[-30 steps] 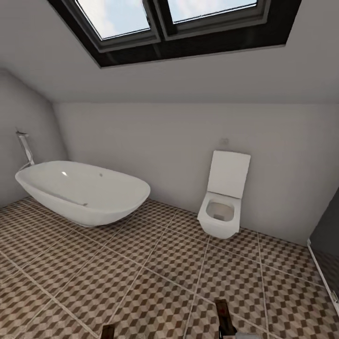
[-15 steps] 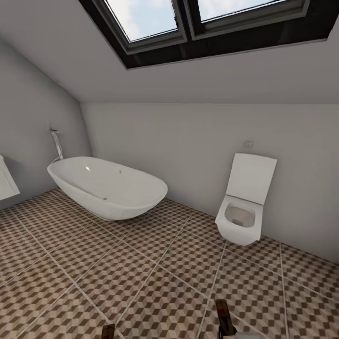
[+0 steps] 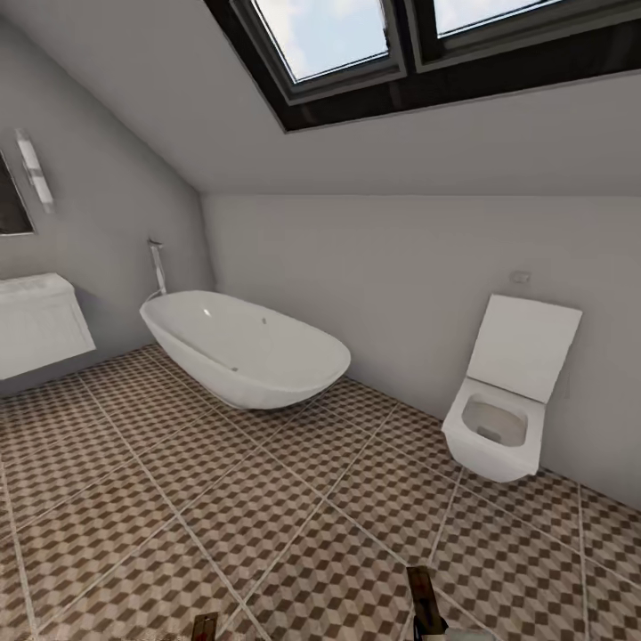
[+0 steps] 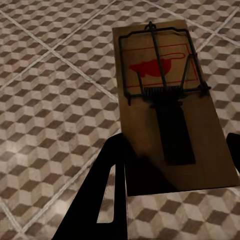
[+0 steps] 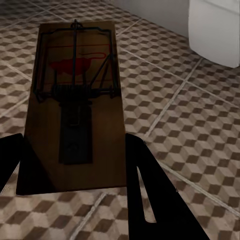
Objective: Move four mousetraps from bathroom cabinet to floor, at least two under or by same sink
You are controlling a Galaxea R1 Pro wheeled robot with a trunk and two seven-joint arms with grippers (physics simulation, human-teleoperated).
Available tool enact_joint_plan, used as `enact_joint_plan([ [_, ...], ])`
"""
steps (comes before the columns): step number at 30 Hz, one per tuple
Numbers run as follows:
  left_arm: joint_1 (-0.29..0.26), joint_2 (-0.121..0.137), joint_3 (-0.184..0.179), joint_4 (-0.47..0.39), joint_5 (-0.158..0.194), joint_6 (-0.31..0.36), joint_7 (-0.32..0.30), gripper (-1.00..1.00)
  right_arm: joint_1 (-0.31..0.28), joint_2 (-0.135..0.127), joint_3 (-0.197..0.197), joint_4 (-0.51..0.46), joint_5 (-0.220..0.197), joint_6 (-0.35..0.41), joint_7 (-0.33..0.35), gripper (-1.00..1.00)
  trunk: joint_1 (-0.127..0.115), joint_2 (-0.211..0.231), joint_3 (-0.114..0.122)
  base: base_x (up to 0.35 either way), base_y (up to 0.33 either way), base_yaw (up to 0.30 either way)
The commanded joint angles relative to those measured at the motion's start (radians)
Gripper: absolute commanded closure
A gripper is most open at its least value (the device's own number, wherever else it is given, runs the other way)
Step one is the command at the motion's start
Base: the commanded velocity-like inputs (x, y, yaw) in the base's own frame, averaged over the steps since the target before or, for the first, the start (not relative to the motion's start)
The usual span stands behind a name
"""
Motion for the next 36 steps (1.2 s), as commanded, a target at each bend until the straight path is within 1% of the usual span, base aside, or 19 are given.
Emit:
enact_joint_plan([
  [1,-0.001,0.0,-0.009,0.001,0.006,-0.003,0.006,1.0,0.0,0.0,0.009,0.0,-0.013,-0.004,0.001,1.0,0.0,-0.001,-0.001,0.0,0.0,0.267],
  [36,-0.001,-0.001,-0.009,0.001,0.006,-0.003,0.006,1.0,0.0,0.001,0.009,0.0,-0.013,-0.004,0.001,1.0,0.0,-0.001,-0.001,0.0,0.0,0.267],
])
